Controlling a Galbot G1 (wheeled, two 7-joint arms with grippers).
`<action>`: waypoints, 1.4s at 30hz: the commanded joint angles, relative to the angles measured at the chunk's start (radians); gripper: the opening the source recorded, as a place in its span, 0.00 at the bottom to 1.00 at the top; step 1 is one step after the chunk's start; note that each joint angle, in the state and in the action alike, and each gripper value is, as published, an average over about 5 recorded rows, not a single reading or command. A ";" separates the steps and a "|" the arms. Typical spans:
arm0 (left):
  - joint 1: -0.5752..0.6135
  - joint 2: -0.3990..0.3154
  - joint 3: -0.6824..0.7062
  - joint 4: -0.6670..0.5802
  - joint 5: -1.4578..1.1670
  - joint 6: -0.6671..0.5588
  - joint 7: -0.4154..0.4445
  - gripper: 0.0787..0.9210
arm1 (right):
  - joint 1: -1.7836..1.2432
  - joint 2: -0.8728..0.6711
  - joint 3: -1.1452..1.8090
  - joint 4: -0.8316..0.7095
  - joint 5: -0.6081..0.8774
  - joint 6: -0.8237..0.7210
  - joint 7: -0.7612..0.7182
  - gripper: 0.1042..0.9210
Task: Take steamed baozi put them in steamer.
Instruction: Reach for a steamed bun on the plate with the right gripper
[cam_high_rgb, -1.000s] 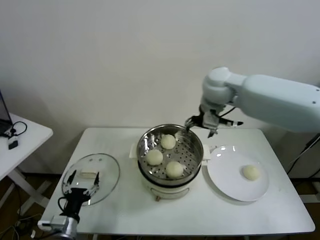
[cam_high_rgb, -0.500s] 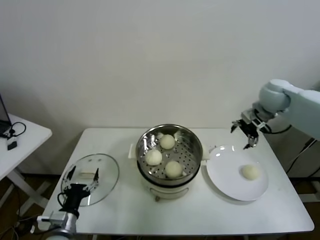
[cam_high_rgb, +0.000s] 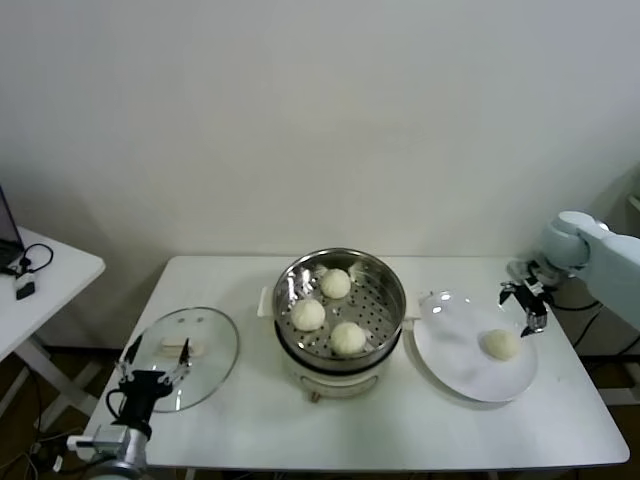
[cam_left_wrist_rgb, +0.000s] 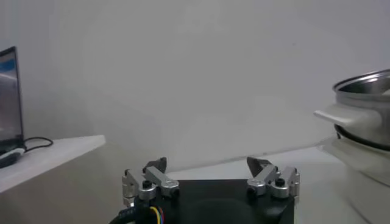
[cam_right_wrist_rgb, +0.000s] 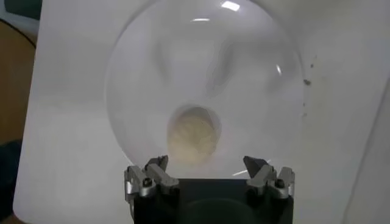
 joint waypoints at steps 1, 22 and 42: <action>0.006 0.010 -0.020 -0.006 0.002 0.004 -0.001 0.88 | -0.204 0.051 0.173 -0.146 -0.027 0.006 0.012 0.88; 0.001 -0.001 -0.013 0.003 0.007 0.003 0.002 0.88 | -0.219 0.123 0.195 -0.222 -0.066 0.024 0.027 0.88; 0.002 -0.006 -0.008 -0.002 0.013 0.002 0.002 0.88 | -0.211 0.118 0.205 -0.231 -0.042 0.026 0.026 0.77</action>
